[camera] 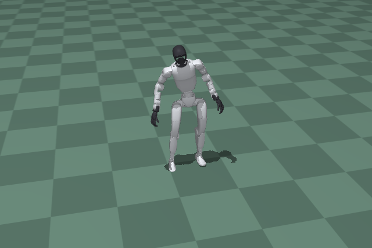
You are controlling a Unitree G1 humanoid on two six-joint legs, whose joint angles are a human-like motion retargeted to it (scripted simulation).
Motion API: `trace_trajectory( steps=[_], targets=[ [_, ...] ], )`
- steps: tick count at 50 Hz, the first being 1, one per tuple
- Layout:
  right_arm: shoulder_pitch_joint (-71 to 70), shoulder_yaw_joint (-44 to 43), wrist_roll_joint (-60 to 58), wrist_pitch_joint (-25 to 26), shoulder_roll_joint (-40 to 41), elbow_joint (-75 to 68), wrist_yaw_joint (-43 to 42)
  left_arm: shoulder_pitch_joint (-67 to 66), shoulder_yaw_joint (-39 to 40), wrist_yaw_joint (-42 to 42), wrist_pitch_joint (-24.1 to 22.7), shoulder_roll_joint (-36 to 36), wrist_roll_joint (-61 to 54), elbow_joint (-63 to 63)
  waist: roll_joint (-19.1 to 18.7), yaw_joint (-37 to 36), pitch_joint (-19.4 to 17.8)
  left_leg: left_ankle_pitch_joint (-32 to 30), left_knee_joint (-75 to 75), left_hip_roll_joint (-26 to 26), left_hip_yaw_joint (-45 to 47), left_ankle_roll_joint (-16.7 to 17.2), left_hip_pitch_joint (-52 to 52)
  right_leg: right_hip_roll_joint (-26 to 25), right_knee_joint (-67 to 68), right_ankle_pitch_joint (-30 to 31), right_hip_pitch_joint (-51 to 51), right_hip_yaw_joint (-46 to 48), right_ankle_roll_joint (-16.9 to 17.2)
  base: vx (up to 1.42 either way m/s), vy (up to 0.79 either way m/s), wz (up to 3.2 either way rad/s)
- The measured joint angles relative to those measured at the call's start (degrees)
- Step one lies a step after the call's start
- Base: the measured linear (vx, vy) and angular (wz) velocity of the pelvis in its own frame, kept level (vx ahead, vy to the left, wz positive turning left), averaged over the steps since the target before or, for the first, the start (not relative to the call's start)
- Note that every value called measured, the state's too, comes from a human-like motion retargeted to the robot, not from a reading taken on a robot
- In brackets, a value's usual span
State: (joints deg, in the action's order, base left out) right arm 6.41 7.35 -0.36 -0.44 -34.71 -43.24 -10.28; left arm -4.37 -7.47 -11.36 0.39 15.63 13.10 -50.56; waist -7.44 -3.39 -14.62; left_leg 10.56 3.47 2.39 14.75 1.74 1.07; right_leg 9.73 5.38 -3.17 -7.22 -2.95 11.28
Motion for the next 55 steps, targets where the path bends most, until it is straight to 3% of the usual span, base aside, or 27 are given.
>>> trace_trajectory(
  steps=[7, 14, 18, 20, 23, 27, 30, 35, 39, 40, 47, 52, 55],
  targets=[
    [-1.1, -2.4, 3.8, -1.0, -3.0, 2.1, -4.1, -2.3, -0.1, 1.0, 0.6, 2.3, 0.8, -5.8, -0.5, 2.5, 1.2, 0.0, 3.3, -5.5, -4.6, -0.1, 0.1, 4.8, -2.1, 1.1, 0.1, -1.3, -1.3, -0.02, 0.29, -0.08],
    [1.7, -2.7, 4.0, -0.1, -1.7, -0.7, -2.7, -2.7, 11.9, -1.0, 1.1, 4.2, -10.9, -10.5, 2.1, -0.1, 2.1, -3.6, 3.2, -17.0, -4.8, 3.6, -3.3, 7.8, -0.9, 0.9, -1.2, -3.9, -2.5, -0.05, 0.37, -0.20],
    [3.0, -2.1, 1.6, 0.3, -1.2, -2.3, -2.7, -2.6, 15.4, -1.4, 1.5, 6.5, -9.9, -12.2, 3.5, -0.7, 1.7, -5.2, 5.5, -22.6, -5.4, 3.8, -4.1, 9.4, 1.3, 1.0, -2.4, -4.5, -2.4, -0.10, 0.51, 0.04],
    [4.3, -3.1, 2.8, 0.1, -0.3, -2.7, -3.9, -2.7, 14.5, -1.4, 1.4, 8.1, -7.3, -12.2, 4.3, -0.9, 1.2, -4.2, 7.8, -23.1, -8.1, 4.1, -3.5, 11.1, 1.3, 2.1, -2.0, -4.6, -1.4, -0.13, 0.62, 0.28],
    [6.7, -5.4, 7.2, 0.2, 2.5, -3.4, -5.9, -2.3, 11.0, -1.3, 1.1, 10.5, -4.2, -11.2, 6.8, -1.5, 0.3, 1.9, 11.2, -19.2, -11.5, 3.9, -2.0, 15.9, -0.8, 6.2, -0.8, -3.7, 1.2, -0.16, 0.69, 0.41],
    [8.1, -6.9, 11.4, 1.2, 8.1, -5.1, -7.2, 0.5, 8.1, -2.2, 1.6, 12.6, -4.2, -10.4, 9.9, -4.2, -1.0, 5.4, 14.2, -12.9, -11.6, 1.4, 0.5, 21.1, -2.5, 13.1, 0.0, 7.6, 2.1, -0.19, 0.67, 0.17],
    [7.8, -5.4, 11.4, 1.4, 12.2, -5.6, -7.4, 2.9, 8.9, -4.5, 2.7, 13.2, -8.1, -10.2, 10.7, -6.4, -1.3, 4.4, 13.3, -10.3, -11.1, -0.7, 1.5, 18.4, -0.6, 10.7, 0.2, 13.1, 1.5, -0.18, 0.55, -0.05],
    [7.7, -1.6, 8.3, 1.3, 14.6, -2.5, -3.4, 4.0, 13.1, -7.4, 3.7, 12.2, -15.7, -11.0, 9.8, -4.3, -0.8, 1.1, 6.7, -8.5, -12.0, -0.3, 0.0, 8.4, 0.6, 1.4, 0.2, 2.2, -4.0, -0.14, 0.43, 0.33],
    [8.0, -1.2, 7.1, 1.1, 13.8, 0.3, 1.7, 3.7, 13.7, -5.9, 3.6, 10.3, -15.4, -12.9, 8.8, 0.8, -0.3, -1.0, 1.0, -6.0, -14.5, 1.5, -2.1, 2.3, 4.1, 3.8, -1.0, -8.3, -0.9, -0.08, 0.39, 0.73],
    [8.2, -1.2, 6.8, 1.0, 13.6, 0.8, 2.6, 3.5, 13.4, -5.3, 3.5, 9.9, -14.4, -13.2, 8.3, 1.8, 0.0, -1.3, -0.1, -5.7, -14.9, 2.1, -2.4, 0.9, 5.0, 4.2, -1.2, -8.4, -0.2, -0.07, 0.35, 0.47],
    [7.0, -1.8, 6.8, 0.7, 11.8, 0.2, 2.7, 2.4, 9.1, -0.8, 2.5, 8.2, -7.4, -10.9, 6.2, 4.4, 2.5, -3.1, -4.9, -3.2, -14.5, 5.1, -3.1, -7.3, 8.3, -0.8, -1.5, 0.4, -4.2, -0.05, 0.25, 0.16],
    [5.9, -3.1, 7.8, 1.0, 10.7, -1.4, 1.4, 2.8, 9.4, -0.4, 2.6, 5.8, -7.1, -8.6, 5.1, 1.3, 3.0, -2.3, -5.5, 0.7, -12.3, 3.5, -3.4, -6.4, 4.8, -3.5, 0.8, 2.6, -5.6, -0.01, 0.20, -0.35],
    [5.1, -3.0, 7.1, 1.4, 8.5, -2.6, 1.5, 2.0, 9.3, -0.1, 2.9, 3.3, -6.6, -7.1, 2.8, -1.8, 2.5, -1.2, -4.1, 2.1, -8.6, 2.1, -3.3, -4.5, 4.3, -3.8, 0.7, 0.6, -3.8, -0.03, 0.22, -0.71]
  ],
)
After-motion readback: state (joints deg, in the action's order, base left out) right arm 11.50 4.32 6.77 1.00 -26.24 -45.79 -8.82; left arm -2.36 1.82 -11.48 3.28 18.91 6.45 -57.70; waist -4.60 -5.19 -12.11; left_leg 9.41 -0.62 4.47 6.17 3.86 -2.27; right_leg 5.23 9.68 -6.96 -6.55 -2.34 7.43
